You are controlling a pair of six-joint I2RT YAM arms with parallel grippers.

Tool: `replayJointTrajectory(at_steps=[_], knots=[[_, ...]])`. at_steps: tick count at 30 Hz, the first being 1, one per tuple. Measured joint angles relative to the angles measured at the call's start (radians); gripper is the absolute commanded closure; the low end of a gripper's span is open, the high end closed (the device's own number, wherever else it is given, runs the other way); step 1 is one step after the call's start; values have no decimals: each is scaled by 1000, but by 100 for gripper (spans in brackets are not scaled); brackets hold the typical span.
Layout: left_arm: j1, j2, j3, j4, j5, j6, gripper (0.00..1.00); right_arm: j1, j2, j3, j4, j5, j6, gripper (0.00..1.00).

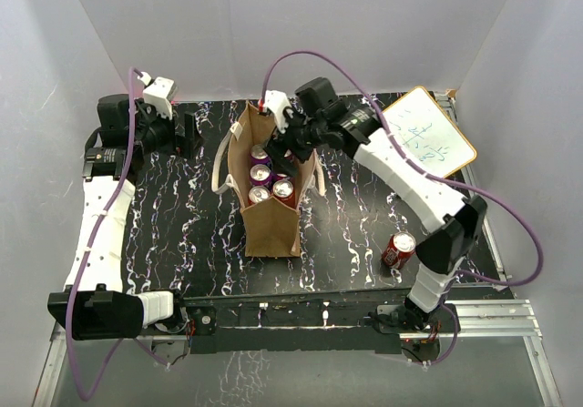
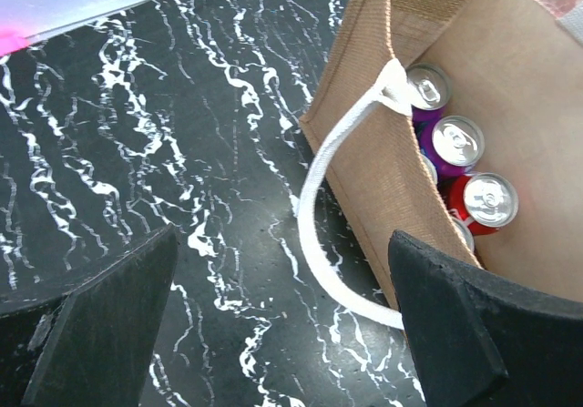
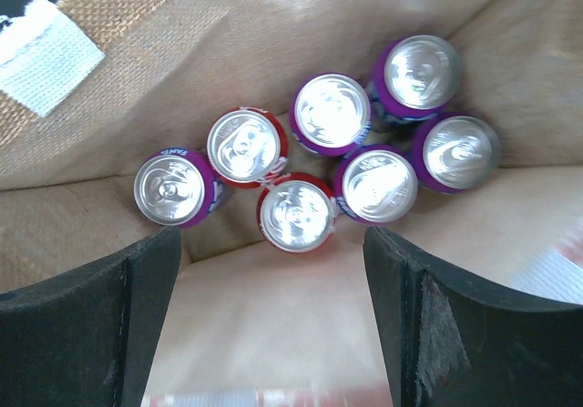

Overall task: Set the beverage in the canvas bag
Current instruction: Pick up the drink from the center of the board.

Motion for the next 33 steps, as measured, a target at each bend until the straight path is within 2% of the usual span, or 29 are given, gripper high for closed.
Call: replayJointTrajectory(at_steps=[4,10,17,23,33], knots=[[0,6,26,-2,-46,18,3,-38,-98,-16,3,36,-16,15],[0,24,42,12,-94,30,3,-144,-266,-137,8,117,-38,14],[0,26,24,73,-84,41,3,-244,-418,-406,-1,178,-56,13],[0,34,-14,113,-78,38,3,-332,-465,-589,-61,211,-93,9],[0,41,-42,159,-41,11,3,-449,-490,-715,-245,249,-238,6]])
